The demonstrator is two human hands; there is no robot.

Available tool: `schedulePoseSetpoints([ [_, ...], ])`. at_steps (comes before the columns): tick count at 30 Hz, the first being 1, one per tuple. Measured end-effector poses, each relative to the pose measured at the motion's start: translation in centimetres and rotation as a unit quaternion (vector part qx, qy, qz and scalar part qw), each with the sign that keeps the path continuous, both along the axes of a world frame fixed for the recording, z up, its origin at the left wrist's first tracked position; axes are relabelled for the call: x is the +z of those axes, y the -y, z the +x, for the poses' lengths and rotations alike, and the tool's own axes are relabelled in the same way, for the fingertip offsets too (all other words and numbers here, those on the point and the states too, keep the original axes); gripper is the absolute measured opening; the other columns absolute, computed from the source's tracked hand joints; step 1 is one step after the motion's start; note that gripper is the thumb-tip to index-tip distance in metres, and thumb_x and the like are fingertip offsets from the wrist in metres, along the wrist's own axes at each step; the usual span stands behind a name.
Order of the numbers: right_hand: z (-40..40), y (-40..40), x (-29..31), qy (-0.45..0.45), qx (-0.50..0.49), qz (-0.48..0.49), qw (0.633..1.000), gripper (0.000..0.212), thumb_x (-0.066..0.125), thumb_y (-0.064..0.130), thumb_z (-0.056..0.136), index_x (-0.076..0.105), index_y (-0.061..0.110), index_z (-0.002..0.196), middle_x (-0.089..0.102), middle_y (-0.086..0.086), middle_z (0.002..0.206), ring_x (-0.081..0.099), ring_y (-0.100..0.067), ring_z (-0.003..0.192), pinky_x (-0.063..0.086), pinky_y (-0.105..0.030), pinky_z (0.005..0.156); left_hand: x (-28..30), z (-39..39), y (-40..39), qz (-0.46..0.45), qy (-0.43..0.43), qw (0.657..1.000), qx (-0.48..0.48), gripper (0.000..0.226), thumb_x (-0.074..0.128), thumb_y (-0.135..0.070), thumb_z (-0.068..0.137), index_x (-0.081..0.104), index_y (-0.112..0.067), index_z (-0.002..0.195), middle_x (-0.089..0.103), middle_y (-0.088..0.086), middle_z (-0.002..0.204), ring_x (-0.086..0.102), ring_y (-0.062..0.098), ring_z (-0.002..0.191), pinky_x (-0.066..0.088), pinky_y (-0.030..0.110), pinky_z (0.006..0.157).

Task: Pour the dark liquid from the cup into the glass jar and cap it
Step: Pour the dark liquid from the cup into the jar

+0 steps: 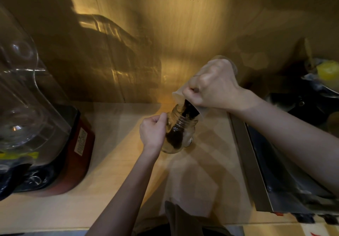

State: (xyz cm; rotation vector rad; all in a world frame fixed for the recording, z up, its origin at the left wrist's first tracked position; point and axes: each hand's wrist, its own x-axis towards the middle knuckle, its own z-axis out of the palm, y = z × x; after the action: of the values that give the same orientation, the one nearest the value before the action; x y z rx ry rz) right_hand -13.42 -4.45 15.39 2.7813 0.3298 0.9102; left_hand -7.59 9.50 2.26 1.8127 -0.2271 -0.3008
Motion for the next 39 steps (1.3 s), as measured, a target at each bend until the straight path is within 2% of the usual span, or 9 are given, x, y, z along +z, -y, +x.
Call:
schedulePoseSetpoints([
  [6,-0.07,0.0,0.15,0.004,0.0,-0.009,1.0,0.033,0.066,0.009,0.063,0.053,0.009,0.033,0.046,-0.006,0.028,0.043,-0.022,0.027,0.038,-0.023,0.035,0.15,-0.15,0.06,0.001,-0.004,1.0,-0.005,0.051,0.052,-0.027,0.078,0.034,-0.019,0.031,0.03,-0.007,0.038,0.027,0.011,0.04,0.025,0.031,0.048],
  [18,0.06,-0.09,-0.04,0.016,0.007,-0.005,1.0,0.03,0.065,0.01,0.064,0.056,0.009,0.035,0.052,-0.006,0.031,0.05,-0.023,0.03,0.045,-0.027,0.036,0.47,-0.19,0.02,-0.007,-0.015,1.0,-0.009,0.05,0.052,-0.024,0.08,0.035,-0.019,0.033,0.031,-0.007,0.037,0.027,0.01,0.041,0.026,0.033,0.051],
  [23,0.02,-0.11,0.01,0.016,0.014,-0.001,1.0,0.031,0.064,0.009,0.066,0.056,0.009,0.036,0.052,-0.006,0.032,0.05,-0.022,0.031,0.043,-0.025,0.039,0.64,-0.09,0.03,0.005,-0.015,1.0,-0.003,0.044,0.051,-0.024,0.079,0.036,-0.017,0.039,0.032,0.005,0.047,0.03,0.019,0.049,0.028,0.034,0.055],
  [29,0.06,-0.17,0.27,0.02,0.012,-0.003,1.0,0.032,0.062,0.011,0.067,0.056,0.009,0.036,0.053,-0.006,0.032,0.051,-0.023,0.032,0.044,-0.026,0.04,0.54,-0.07,0.01,-0.008,-0.02,1.0,-0.015,0.045,0.051,-0.024,0.08,0.036,-0.021,0.038,0.031,-0.001,0.043,0.026,0.009,0.039,0.024,0.031,0.049],
  [33,0.24,-0.31,0.3,0.019,0.027,0.002,0.999,0.038,0.054,0.018,0.073,0.057,0.009,0.036,0.055,-0.006,0.033,0.052,-0.023,0.032,0.044,-0.025,0.043,0.55,0.0,-0.02,-0.008,-0.023,1.0,-0.004,0.042,0.051,-0.024,0.079,0.036,-0.019,0.04,0.031,0.003,0.047,0.027,0.014,0.045,0.024,0.032,0.05],
  [36,0.29,-0.33,0.31,0.018,0.034,0.004,0.999,0.038,0.053,0.017,0.073,0.056,0.009,0.036,0.054,-0.006,0.032,0.051,-0.022,0.031,0.04,-0.023,0.043,0.51,0.05,0.03,-0.015,-0.034,0.999,0.003,0.037,0.05,-0.024,0.078,0.038,-0.017,0.044,0.034,0.012,0.054,0.032,0.023,0.054,0.028,0.034,0.056],
  [39,0.37,-0.36,0.39,0.016,0.044,0.006,0.999,0.04,0.051,0.017,0.075,0.056,0.009,0.036,0.053,-0.006,0.032,0.051,-0.022,0.031,0.042,-0.025,0.042,0.4,0.1,0.0,-0.014,-0.036,0.999,0.009,0.04,0.05,-0.025,0.077,0.036,-0.02,0.04,0.034,0.009,0.05,0.032,0.023,0.053,0.028,0.034,0.057],
])
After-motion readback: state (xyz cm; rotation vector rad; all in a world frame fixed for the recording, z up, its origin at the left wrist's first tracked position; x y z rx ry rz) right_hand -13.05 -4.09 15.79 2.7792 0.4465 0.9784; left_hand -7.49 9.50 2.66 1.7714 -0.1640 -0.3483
